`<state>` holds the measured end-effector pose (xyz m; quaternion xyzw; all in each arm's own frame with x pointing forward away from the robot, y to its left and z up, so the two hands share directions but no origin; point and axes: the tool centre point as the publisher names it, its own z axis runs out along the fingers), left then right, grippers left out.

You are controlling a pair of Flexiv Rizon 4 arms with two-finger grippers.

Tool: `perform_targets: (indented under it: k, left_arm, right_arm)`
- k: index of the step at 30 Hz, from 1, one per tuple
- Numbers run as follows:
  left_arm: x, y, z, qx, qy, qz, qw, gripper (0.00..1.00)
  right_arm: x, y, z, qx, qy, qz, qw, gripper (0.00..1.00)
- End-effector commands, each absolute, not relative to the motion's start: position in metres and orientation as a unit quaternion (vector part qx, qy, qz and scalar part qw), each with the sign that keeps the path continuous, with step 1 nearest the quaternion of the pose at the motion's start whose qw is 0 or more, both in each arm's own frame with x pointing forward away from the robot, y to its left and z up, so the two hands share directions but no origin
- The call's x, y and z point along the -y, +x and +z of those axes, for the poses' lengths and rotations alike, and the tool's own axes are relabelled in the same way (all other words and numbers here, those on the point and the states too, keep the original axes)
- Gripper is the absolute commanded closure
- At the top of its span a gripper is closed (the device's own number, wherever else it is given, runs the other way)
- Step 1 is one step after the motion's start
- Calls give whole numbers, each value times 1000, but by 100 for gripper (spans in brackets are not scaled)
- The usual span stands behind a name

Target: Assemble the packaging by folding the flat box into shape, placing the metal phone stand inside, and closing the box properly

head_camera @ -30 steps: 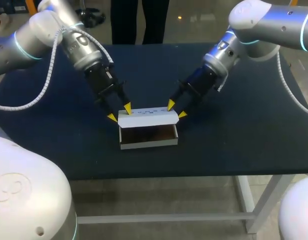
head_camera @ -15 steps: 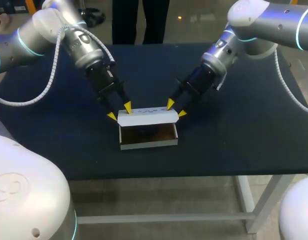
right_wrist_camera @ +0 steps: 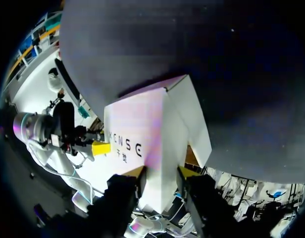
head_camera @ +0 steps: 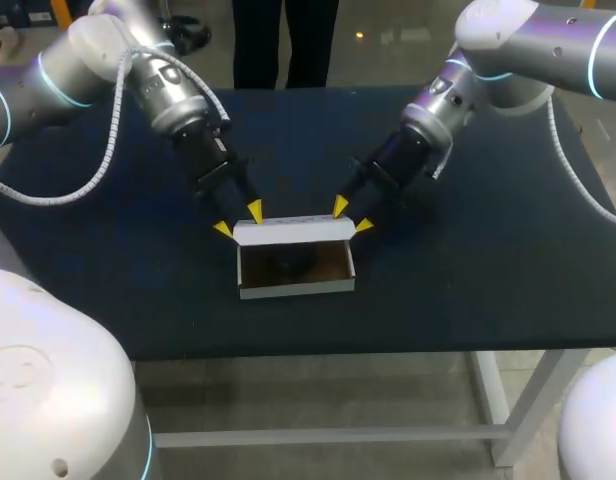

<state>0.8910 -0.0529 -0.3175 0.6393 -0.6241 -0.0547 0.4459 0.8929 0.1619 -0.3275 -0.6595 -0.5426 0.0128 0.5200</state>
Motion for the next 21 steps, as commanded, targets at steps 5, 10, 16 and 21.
perform_targets:
  k: [5,10,16,21]
  left_arm:
    - [55,900,-318,620,631,-75,461,45]
    - [54,900,-317,615,633,-80,463,47]
    - [53,903,-316,613,632,-88,466,47]
    - [53,905,-314,611,631,-94,469,47]
  right_arm:
    - [-166,899,-327,543,-654,22,526,55]
    - [-166,900,-326,542,-654,26,527,55]
    - [-167,901,-325,541,-655,29,527,55]
    - [-169,902,-323,540,-656,30,526,55]
